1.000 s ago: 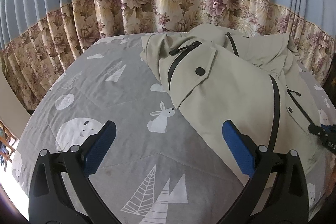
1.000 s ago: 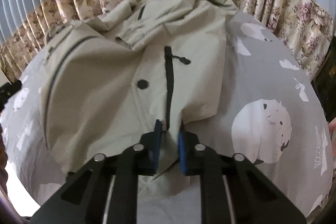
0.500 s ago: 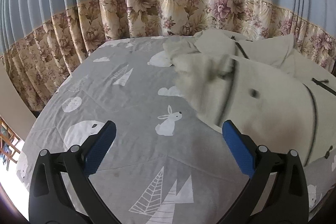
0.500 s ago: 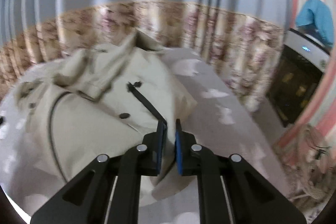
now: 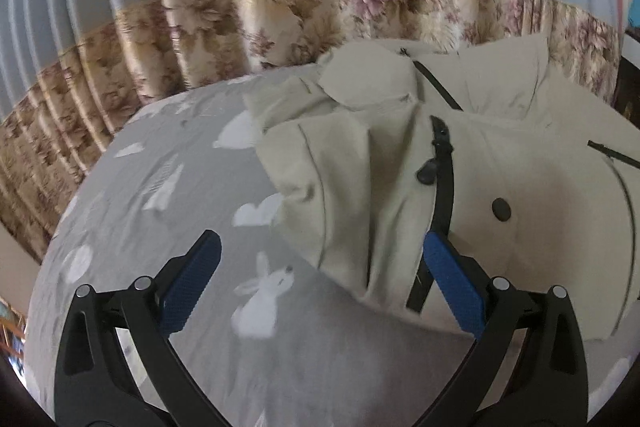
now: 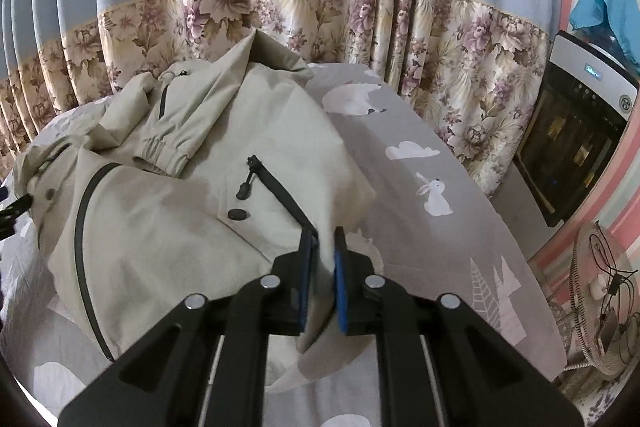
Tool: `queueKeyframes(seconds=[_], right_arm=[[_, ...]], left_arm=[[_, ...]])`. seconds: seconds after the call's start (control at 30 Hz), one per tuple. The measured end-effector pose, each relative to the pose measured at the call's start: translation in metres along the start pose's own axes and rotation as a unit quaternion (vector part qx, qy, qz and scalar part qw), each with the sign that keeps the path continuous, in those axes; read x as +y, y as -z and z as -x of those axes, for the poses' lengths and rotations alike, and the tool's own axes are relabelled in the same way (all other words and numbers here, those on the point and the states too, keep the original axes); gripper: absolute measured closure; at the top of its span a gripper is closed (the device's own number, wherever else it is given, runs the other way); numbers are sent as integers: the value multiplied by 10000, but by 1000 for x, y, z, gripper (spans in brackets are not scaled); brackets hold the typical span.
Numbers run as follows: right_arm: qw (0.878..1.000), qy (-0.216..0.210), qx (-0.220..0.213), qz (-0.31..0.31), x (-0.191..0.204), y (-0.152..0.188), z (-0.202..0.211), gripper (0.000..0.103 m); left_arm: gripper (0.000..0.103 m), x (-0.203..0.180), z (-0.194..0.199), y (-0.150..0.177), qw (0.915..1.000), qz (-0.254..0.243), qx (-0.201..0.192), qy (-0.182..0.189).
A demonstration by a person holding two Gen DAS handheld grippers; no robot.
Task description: Fold large clothes
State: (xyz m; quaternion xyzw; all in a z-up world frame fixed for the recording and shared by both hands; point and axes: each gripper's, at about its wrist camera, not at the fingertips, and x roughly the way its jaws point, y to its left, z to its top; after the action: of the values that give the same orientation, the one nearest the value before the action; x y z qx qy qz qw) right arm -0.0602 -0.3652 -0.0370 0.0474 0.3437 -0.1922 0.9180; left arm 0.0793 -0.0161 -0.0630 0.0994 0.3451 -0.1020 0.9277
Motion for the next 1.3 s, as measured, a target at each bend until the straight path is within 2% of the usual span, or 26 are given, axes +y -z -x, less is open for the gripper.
queueKeyframes(seconds=[0.03,0.07,0.1,0.13,0.17,0.3,0.47,0.6,0.7,0.73,0.77,0.8,0.83,0.87,0.93,1.0,1.1,1.23,1.3], right_arm=[[10000,-15,8,7,0,0,0,92],[10000,-27,18,17,1,-1,-1,92],[10000,-24,11,19,1,-1,-2,92],[10000,-36,20,7,1,-2,-2,92],[10000,-51,22,6,1,-2,-2,92],[9998,-179,-102,-16,3,-10,5,93],[9987,-241,-446,44,5,-25,27,101],[9970,-244,-712,193,9,-36,45,102],[9966,-296,-744,183,9,-34,54,98],[9968,-322,-703,180,9,-31,55,98],[9971,-328,-670,159,7,-28,55,87],[9976,-333,-602,97,5,-24,53,65],[9979,-360,-528,58,2,-19,51,60],[9983,-371,-438,35,1,-14,47,58],[9992,-353,-213,-9,-3,-3,37,58],[9994,-335,-32,2,-7,7,28,58],[9992,-345,207,3,-13,20,17,58],[9979,-418,476,-138,-26,33,-2,58],[9970,-467,588,-198,-31,36,-10,57]], left_arm=[[16,-3,-7,-3,9999,-43,50,117],[43,-6,-10,-5,9996,-84,76,259],[61,-10,-15,-7,9988,-153,157,429],[86,-13,-19,-9,9978,-187,283,573],[98,-14,-19,-10,9968,-151,315,718],[100,-7,-3,-18,9959,4,178,888],[100,15,47,-45,9962,131,-91,853],[100,22,88,-55,9943,154,-93,1048],[96,16,122,-55,9954,-5,-204,936],[90,17,133,-54,9963,-15,-311,799],[72,21,147,-52,9969,40,-423,668],[55,25,156,-51,9970,89,-502,578],[24,29,165,-48,9974,121,-603,371],[15,32,169,-44,9976,134,-662,143],[15,36,165,-33,9984,95,-563,-26],[15,38,153,-18,9996,54,-289,-17],[10,42,138,13,9999,131,-61,19],[10,43,111,56,9992,242,292,149],[10,39,98,70,9988,181,452,11]])
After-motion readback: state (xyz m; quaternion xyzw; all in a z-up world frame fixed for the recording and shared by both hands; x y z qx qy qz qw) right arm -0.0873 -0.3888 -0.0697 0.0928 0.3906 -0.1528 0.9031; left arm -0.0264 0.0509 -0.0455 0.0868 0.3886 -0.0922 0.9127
